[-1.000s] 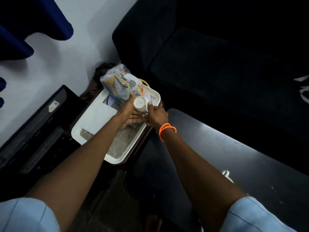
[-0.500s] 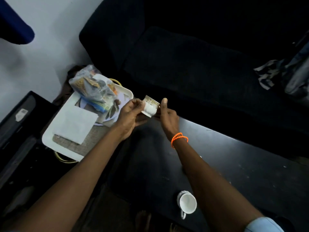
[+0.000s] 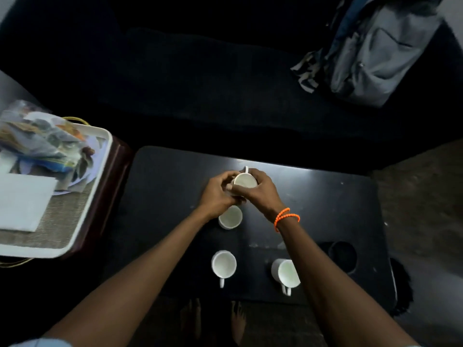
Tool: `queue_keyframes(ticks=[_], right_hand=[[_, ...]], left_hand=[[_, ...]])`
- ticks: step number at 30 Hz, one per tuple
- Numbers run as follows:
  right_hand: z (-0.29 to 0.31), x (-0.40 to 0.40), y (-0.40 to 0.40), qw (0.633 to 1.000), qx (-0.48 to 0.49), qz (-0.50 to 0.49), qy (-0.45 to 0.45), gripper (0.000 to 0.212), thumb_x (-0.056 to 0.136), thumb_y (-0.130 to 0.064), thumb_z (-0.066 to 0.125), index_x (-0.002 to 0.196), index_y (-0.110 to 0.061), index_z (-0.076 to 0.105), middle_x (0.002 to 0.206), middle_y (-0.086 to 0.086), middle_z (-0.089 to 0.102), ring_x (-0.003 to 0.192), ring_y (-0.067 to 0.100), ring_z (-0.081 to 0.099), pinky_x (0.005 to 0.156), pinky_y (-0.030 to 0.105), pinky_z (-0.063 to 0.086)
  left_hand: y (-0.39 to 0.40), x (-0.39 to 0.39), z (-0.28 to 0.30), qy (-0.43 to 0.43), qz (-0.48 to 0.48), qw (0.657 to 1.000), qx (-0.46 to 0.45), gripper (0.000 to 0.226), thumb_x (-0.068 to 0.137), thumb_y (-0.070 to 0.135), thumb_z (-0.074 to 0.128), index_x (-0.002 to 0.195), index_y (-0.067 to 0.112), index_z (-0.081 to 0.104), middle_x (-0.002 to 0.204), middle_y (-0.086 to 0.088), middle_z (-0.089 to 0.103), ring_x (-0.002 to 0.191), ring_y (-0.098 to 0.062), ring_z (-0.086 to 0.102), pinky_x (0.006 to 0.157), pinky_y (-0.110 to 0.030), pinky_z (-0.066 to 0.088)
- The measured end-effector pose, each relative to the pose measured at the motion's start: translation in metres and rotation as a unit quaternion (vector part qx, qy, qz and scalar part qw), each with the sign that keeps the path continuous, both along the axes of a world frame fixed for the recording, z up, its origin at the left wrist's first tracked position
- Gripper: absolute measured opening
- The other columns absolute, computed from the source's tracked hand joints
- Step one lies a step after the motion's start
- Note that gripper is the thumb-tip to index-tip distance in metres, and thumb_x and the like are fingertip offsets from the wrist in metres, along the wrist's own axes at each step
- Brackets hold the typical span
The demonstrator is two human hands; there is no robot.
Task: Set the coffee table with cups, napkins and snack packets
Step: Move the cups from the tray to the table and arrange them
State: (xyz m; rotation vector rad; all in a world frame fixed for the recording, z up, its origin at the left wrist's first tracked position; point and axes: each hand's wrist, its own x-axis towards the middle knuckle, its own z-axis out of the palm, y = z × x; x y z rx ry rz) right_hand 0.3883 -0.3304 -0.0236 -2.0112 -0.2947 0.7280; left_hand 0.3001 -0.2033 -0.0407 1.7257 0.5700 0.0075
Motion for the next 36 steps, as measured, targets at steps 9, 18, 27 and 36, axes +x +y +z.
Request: queue_keyframes(ticks=[9, 18, 27, 36], right_hand=[[-0.039, 0.009, -0.095, 0.975, -0.189, -0.051, -0.101, 0.06, 0.052, -0.027, 0.088, 0.108, -0.015, 0.068, 0.099, 0.003, 0.062, 0.085, 0.017, 0.053, 0.066, 0.019, 0.037], [-0.085, -0.008, -0.111, 0.978, -0.155, -0.131, -0.053, 0.042, 0.053, -0.041, 0.08, 0.086, -0.022, 0.062, 0.078, -0.002, 0.067, 0.072, 0.018, 0.063, 0.059, 0.023, 0.043], [-0.086, -0.009, -0.112, 0.982, -0.155, -0.098, -0.046, 0.053, 0.049, -0.03, 0.09, 0.095, -0.017, 0.068, 0.088, 0.001, 0.07, 0.083, 0.023, 0.068, 0.066, 0.026, 0.047], [-0.062, -0.075, -0.16, 0.964, -0.149, -0.197, -0.097, 0.067, 0.062, -0.035, 0.093, 0.119, -0.012, 0.066, 0.118, 0.006, 0.068, 0.11, 0.021, 0.063, 0.092, 0.02, 0.042]], left_hand=[[-0.092, 0.027, -0.027, 0.058, -0.151, 0.967, 0.197, 0.063, 0.068, 0.032, 0.084, 0.127, 0.03, 0.063, 0.118, 0.004, 0.076, 0.113, -0.025, 0.068, 0.103, -0.041, 0.049], [-0.114, 0.03, -0.047, 0.076, -0.222, 0.936, 0.261, 0.054, 0.074, 0.017, 0.073, 0.127, 0.027, 0.067, 0.114, -0.004, 0.077, 0.112, -0.031, 0.067, 0.098, -0.038, 0.048], [-0.109, 0.014, -0.056, 0.032, -0.207, 0.94, 0.27, 0.054, 0.067, 0.009, 0.073, 0.118, 0.023, 0.068, 0.107, 0.001, 0.076, 0.103, -0.028, 0.067, 0.093, -0.038, 0.048], [-0.102, -0.083, -0.05, 0.024, -0.001, 0.951, 0.307, 0.051, 0.079, 0.031, 0.081, 0.127, 0.022, 0.065, 0.127, 0.005, 0.067, 0.119, -0.021, 0.059, 0.101, -0.039, 0.042]])
